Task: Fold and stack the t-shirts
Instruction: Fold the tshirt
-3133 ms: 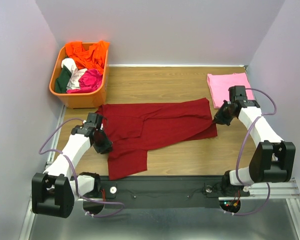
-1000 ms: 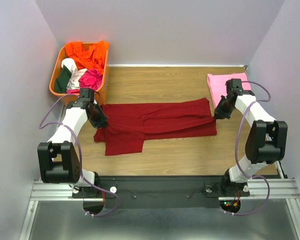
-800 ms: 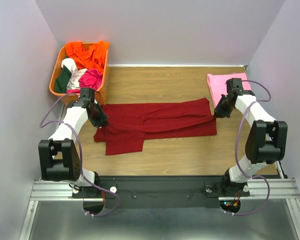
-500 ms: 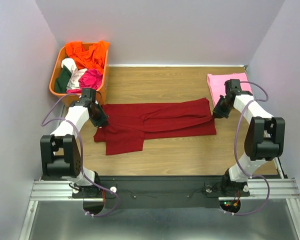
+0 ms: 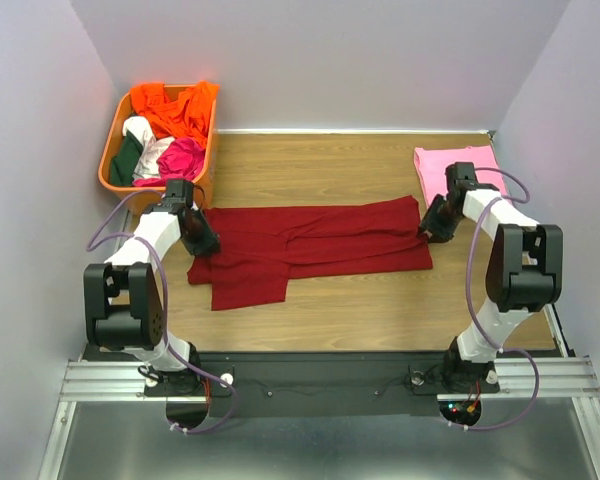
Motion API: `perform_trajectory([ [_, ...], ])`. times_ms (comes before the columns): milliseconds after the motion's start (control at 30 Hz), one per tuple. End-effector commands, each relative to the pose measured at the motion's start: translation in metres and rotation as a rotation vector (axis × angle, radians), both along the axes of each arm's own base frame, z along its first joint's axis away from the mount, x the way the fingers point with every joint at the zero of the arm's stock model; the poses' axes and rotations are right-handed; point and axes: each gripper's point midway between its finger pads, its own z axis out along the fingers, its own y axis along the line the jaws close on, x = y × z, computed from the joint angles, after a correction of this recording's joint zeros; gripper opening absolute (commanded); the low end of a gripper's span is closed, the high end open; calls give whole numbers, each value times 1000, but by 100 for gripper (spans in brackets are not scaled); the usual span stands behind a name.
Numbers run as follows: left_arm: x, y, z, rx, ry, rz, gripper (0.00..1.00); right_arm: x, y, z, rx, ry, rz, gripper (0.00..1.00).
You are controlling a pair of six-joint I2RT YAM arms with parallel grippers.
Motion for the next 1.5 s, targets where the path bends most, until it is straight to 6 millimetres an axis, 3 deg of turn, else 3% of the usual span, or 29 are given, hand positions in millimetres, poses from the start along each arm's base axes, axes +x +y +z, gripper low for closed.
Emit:
perform_trajectory([
  [0, 11, -2, 31, -13, -99, -17, 46, 26, 1, 36, 13, -139, 18, 50],
  [33, 15, 0, 42, -2, -129, -9, 54, 27, 1, 48, 7, -173, 40, 59],
  [67, 16, 3, 59, 11, -179, -2, 69, 26, 4, 56, 10, -194, 61, 62],
  [167, 11, 12, 92, 54, -268, 36, 92, 18, 12, 78, -15, -257, 120, 73],
  [233, -1, 16, 94, 70, -281, 55, 93, 10, 21, 87, -21, -285, 161, 76],
  [267, -9, 16, 101, 74, -309, 63, 93, 1, 39, 93, -21, -310, 236, 76],
  [300, -16, 19, 98, 91, -307, 76, 93, -5, 50, 97, -20, -325, 279, 76],
  [333, -28, 19, 82, 97, -270, 78, 93, -10, 61, 99, -19, -335, 317, 76],
  [400, -46, 15, 70, 84, -243, 77, 89, -30, 97, 99, 13, -344, 421, 76],
  [433, -62, 11, 48, 69, -186, 70, 86, -35, 108, 99, 29, -353, 450, 76],
  [500, -84, 3, 23, 52, -127, 63, 81, -57, 144, 99, 98, -365, 535, 76],
  [533, -90, 1, 16, 49, -112, 67, 79, -57, 159, 104, 136, -398, 540, 75],
  [600, -95, -4, 9, 38, -115, 68, 75, -79, 199, 100, 205, -395, 625, 74],
  [633, -97, -9, 6, 38, -112, 70, 75, -80, 216, 103, 247, -412, 623, 73],
  [733, -94, -21, 6, 26, -105, 55, 75, -111, 277, 88, 320, -367, 725, 72],
  [767, -94, -22, 3, 32, -97, 55, 75, -105, 280, 82, 317, -356, 700, 72],
  [867, -98, -29, -12, 41, -42, 37, 75, -124, 325, 61, 314, -320, 750, 71],
  [933, -98, -35, -18, 36, -32, 26, 75, -126, 347, 46, 301, -293, 742, 70],
  [1133, -94, -26, -33, 103, -5, 75, 75, -134, 388, 22, 262, -266, 738, 63],
  [1167, -94, -26, -35, 108, 5, 75, 75, -138, 392, 10, 250, -242, 738, 63],
  [1467, -97, -27, -45, 130, 33, 74, 74, -131, 399, -20, 196, -207, 668, 59],
])
